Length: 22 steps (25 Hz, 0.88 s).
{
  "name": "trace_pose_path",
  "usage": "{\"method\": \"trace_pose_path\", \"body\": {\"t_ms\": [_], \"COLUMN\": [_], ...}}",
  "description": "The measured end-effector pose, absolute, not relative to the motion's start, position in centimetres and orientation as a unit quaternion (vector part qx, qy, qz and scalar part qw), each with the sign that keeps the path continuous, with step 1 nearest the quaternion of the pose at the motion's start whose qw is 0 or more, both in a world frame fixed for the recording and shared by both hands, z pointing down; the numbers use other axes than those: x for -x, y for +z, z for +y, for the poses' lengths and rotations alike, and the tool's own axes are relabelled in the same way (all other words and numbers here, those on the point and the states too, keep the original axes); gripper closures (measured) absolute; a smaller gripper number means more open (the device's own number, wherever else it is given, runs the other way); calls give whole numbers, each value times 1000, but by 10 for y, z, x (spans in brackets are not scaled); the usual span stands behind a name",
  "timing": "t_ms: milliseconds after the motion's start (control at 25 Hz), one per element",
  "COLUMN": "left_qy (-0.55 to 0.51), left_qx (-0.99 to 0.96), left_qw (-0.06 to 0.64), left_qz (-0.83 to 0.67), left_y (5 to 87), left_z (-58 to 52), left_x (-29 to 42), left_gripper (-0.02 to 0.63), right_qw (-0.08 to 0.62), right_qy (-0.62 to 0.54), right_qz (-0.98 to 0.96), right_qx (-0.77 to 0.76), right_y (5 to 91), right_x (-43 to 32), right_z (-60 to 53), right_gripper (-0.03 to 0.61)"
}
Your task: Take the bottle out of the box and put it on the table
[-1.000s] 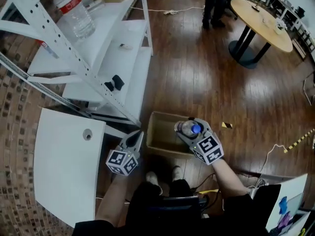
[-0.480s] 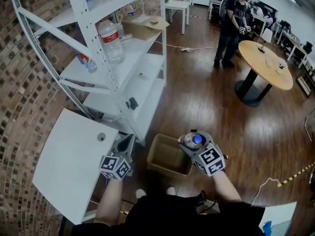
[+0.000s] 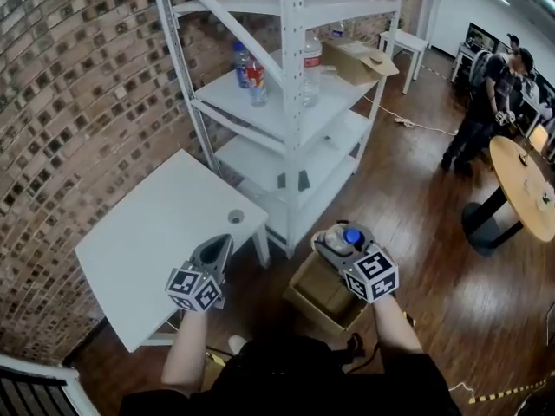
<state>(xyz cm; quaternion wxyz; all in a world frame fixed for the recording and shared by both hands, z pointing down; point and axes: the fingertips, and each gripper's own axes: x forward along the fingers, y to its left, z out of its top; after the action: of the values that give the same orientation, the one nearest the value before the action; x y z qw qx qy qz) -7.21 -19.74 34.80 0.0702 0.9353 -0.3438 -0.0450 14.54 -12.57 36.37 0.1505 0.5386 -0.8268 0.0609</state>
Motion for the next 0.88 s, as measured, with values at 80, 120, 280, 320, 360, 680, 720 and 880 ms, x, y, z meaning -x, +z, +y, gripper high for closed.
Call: {"method": "trace_pose_path", "body": {"t_ms": [80, 120, 280, 320, 360, 680, 720, 880], "left_qy": [-55, -60, -73, -74, -75, -84, -85, -81], "left_qx": [-924, -918, -891, -884, -877, -827, -820, -788], "left_qw": [70, 69, 62, 63, 66, 64, 64, 63], "left_qz": [-371, -385, -443, -457, -470, -552, -563, -608], "left_y": [343, 341, 333, 334, 336, 348, 349, 350], "left_z": [-206, -211, -225, -227, -230, -232, -230, -217], "left_x": [111, 131, 211, 231, 250, 397, 416, 487], "left_gripper": [612, 612, 612, 612, 612, 612, 612, 612], "right_qw": [152, 154, 156, 153, 149, 157, 159, 166], "right_qy": [55, 51, 39, 38, 38, 22, 22, 19], "right_qz": [-843, -850, -880, -887, -893, -926, -929, -943], "right_qx": [-514, -501, -448, -435, -423, -343, -334, -287], "right_y": [360, 357, 345, 342, 341, 343, 344, 347], "right_x": [-110, -92, -17, 2, 20, 168, 186, 259], "right_z": [-144, -153, -194, -203, -211, -264, -268, -281], "right_gripper": [264, 264, 264, 264, 262, 262, 262, 262]}}
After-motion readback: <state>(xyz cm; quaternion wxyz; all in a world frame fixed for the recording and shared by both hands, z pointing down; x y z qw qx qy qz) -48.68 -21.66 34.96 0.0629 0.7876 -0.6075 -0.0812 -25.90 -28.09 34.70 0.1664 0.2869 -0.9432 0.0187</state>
